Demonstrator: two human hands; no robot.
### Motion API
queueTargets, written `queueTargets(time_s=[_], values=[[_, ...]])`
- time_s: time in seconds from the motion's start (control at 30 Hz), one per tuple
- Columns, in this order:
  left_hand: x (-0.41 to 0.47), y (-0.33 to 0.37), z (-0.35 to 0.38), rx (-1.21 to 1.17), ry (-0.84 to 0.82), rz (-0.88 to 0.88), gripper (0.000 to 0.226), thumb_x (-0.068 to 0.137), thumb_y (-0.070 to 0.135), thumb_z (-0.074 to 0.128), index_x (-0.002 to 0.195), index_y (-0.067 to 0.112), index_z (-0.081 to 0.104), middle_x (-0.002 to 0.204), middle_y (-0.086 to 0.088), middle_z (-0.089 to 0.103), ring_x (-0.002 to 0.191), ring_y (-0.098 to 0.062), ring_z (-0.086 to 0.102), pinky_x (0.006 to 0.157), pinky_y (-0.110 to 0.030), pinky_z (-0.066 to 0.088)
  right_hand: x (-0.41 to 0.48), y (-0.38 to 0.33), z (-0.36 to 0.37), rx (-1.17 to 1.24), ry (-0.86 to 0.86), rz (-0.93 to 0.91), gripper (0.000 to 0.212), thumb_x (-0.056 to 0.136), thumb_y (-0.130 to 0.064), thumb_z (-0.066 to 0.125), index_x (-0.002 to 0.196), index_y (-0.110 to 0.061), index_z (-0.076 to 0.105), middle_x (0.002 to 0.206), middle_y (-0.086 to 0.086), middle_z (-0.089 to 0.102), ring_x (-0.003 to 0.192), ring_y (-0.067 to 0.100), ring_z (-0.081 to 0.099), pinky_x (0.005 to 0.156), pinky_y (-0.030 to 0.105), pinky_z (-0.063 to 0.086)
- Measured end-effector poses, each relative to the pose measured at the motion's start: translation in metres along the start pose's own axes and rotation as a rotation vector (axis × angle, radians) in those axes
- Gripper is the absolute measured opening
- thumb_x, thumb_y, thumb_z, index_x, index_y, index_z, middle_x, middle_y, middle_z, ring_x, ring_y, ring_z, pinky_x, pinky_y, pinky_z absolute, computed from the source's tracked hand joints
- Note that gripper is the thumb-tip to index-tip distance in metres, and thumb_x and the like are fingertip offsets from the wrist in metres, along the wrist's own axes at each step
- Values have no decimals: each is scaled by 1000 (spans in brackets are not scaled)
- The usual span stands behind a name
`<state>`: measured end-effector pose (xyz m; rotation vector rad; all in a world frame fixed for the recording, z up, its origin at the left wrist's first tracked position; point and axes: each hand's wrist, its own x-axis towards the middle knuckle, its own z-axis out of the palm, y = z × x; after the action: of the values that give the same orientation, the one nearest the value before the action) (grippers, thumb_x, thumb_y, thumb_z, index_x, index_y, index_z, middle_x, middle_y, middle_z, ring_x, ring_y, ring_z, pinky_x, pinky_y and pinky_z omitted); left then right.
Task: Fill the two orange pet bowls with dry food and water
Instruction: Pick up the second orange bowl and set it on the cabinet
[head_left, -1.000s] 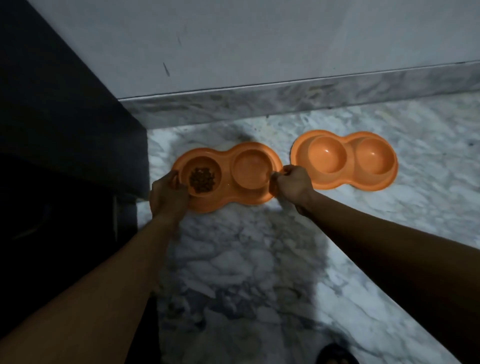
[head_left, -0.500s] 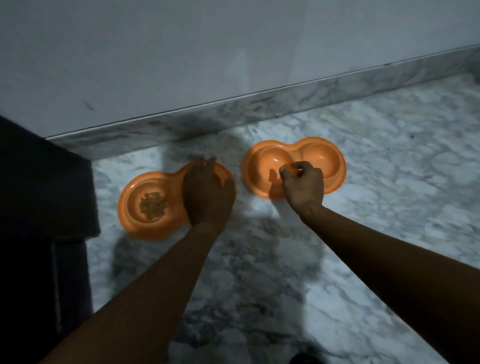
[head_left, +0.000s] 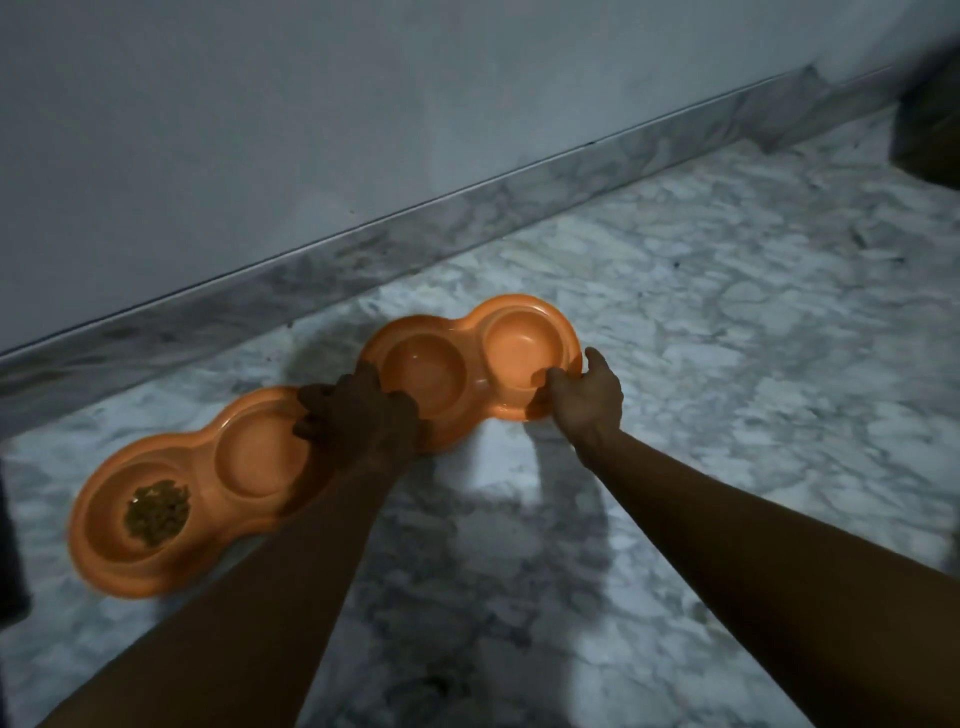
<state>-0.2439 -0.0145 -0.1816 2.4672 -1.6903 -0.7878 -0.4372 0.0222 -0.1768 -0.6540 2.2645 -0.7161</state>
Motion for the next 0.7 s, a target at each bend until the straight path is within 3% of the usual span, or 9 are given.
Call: queueTargets(time_s=[0.13, 0.23, 0.3, 0.4, 0.5, 0.63, 0.7], values=[[-36, 1, -61, -95, 86, 113, 39, 74, 32, 55, 109, 20, 63, 103, -8, 63, 115, -36, 39, 94, -47, 32, -42, -33, -52, 116, -11, 65, 61, 90, -30, 63, 145, -6, 48, 102, 8, 69, 95, 23, 60, 89, 37, 48], [-76, 5, -134, -259, 121, 201, 50, 68, 34, 50, 110, 15, 67, 98, -15, 67, 105, -40, 53, 93, -45, 43, -90, -80, -109, 176, -78, 66, 34, 88, -25, 65, 121, -16, 64, 85, 6, 74, 83, 15, 67, 75, 29, 49], [-105, 12, -193, -343, 109, 199, 47, 74, 28, 54, 117, 15, 65, 104, -17, 67, 101, -41, 59, 88, -44, 48, -128, -120, -148, 207, -123, 60, 28, 88, -22, 66, 115, -20, 63, 88, 6, 74, 83, 11, 67, 70, 26, 45], [-159, 31, -298, -401, 86, 175, 46, 79, 17, 60, 124, 12, 61, 111, -18, 65, 104, -39, 59, 86, -41, 45, -201, -188, -218, 203, -155, 46, 34, 87, -23, 66, 121, -18, 62, 102, 7, 72, 91, 15, 67, 73, 28, 48], [-218, 43, -416, -381, 86, 248, 53, 69, 29, 47, 115, 8, 63, 99, -19, 64, 95, -40, 59, 80, -42, 45, -289, -253, -290, 253, -150, 38, 37, 87, -23, 66, 123, -18, 63, 107, 6, 70, 97, 20, 66, 84, 35, 51], [-296, 43, -553, -453, 60, 228, 57, 73, 30, 51, 127, 15, 60, 118, -13, 64, 114, -34, 56, 96, -39, 42, -400, -313, -371, 348, -134, 28, 38, 83, -24, 71, 120, -22, 62, 112, 6, 68, 106, 24, 66, 96, 44, 53], [-333, 36, -619, -502, 88, 288, 62, 68, 32, 52, 128, 16, 61, 120, -11, 65, 117, -32, 56, 98, -37, 42, -456, -338, -408, 388, -146, -11, 40, 82, -24, 75, 120, -24, 61, 115, 7, 69, 106, 24, 67, 94, 43, 53]])
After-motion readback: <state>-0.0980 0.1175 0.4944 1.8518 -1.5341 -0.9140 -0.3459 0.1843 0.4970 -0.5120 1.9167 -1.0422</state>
